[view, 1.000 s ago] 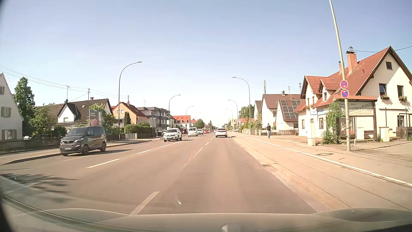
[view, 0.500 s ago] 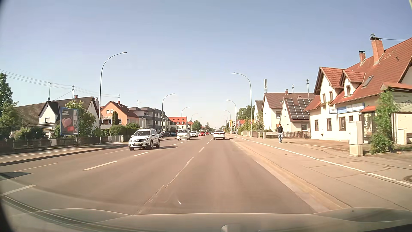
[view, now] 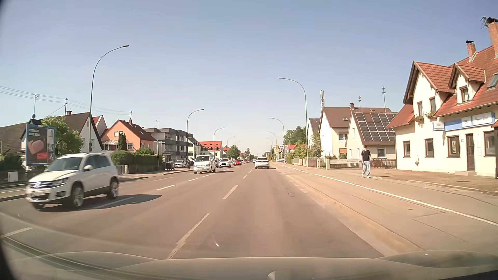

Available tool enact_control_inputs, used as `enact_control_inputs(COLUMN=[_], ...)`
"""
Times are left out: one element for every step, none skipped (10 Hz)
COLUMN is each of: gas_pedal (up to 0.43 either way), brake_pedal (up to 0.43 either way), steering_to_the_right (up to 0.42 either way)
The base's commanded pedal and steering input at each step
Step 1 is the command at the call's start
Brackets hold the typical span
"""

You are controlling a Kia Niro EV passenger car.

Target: Follow the waypoints while adhering to traffic rules and regulations

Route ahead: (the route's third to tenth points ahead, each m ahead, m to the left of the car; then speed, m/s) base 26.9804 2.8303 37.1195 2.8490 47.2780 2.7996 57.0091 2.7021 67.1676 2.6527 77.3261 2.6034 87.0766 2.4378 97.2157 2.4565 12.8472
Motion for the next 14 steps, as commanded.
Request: enact_control_inputs(gas_pedal=[0.177,0.177,0.177,0.177,0.169,0.169,0.157,0.157,0.157,0.157,0.157,0.157,0.157,0.157], brake_pedal=[0.000,0.000,0.000,0.000,0.000,0.000,0.000,0.000,0.000,0.000,0.000,0.000,0.000,0.000], steering_to_the_right=[0.000,0.000,0.000,-0.001,-0.002,-0.004,-0.005,-0.006,-0.006,-0.005,-0.004,-0.004,-0.004,-0.004])
